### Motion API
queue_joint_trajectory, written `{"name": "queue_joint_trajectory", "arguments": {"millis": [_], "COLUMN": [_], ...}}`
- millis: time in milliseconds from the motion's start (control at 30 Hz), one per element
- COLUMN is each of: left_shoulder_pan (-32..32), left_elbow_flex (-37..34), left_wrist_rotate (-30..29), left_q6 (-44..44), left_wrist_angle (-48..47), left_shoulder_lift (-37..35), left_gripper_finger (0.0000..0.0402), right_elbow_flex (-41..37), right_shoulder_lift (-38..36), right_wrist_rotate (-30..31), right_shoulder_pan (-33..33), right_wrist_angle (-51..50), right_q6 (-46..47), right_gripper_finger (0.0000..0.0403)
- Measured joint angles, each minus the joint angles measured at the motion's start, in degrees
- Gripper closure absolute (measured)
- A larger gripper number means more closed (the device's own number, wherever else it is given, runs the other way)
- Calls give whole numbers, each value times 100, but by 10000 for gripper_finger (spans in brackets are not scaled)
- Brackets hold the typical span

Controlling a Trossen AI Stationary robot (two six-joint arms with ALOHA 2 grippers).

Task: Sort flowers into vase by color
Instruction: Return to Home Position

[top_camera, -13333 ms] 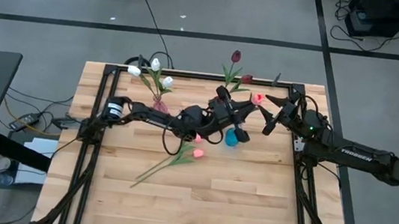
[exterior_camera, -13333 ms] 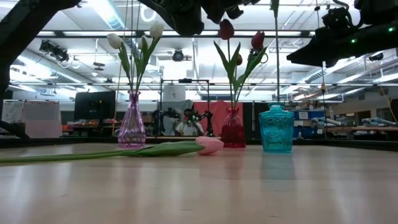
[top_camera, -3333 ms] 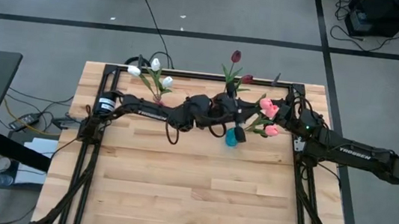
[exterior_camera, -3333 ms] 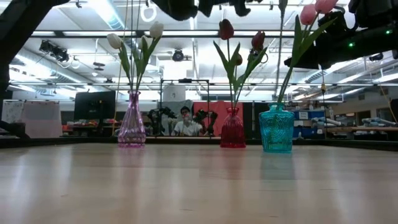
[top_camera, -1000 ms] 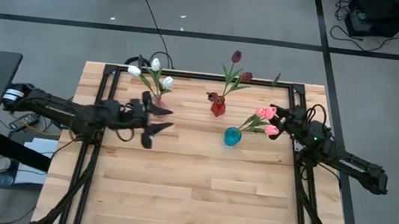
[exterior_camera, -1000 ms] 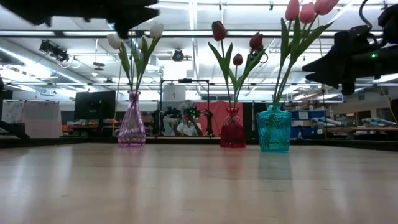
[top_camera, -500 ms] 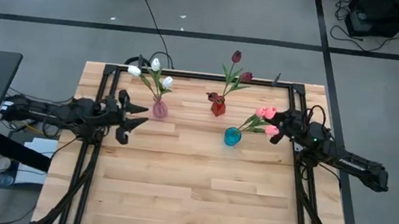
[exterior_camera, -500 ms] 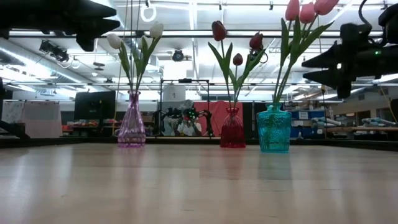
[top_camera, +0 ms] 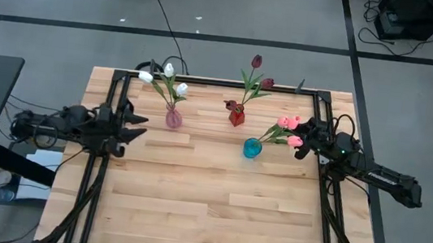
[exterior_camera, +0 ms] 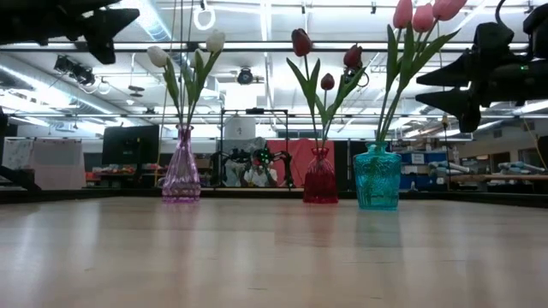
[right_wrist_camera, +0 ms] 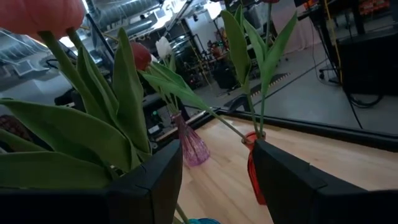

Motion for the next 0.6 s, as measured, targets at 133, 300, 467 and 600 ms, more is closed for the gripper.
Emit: {"name": "queue_joint_trajectory", "arguments": {"millis": [133,300,467,600], "left_shoulder_pan": [4,2,2,2], "left_elbow_flex": [-476,-738,-916,-1032], "left_wrist_rotate": [58,292,325,340], "left_q6": [-248,-563,-1322,-1845], "left_wrist_angle": [207,353,390,375], "left_shoulder_lift": [-650,-574,-565,-557], "left_gripper_finger": [230,230,230,229], "right_elbow_flex": [0,0,0,0], "right_shoulder_lift": [0,-4,8,9], "right_wrist_rotate": [0,23,26,33], "right_shoulder_pan": [0,0,0,0], "right_wrist_angle": [0,4,40,44], "right_q6": [-1,-3,-3,-3], "right_gripper_finger": [197,197,197,197]}}
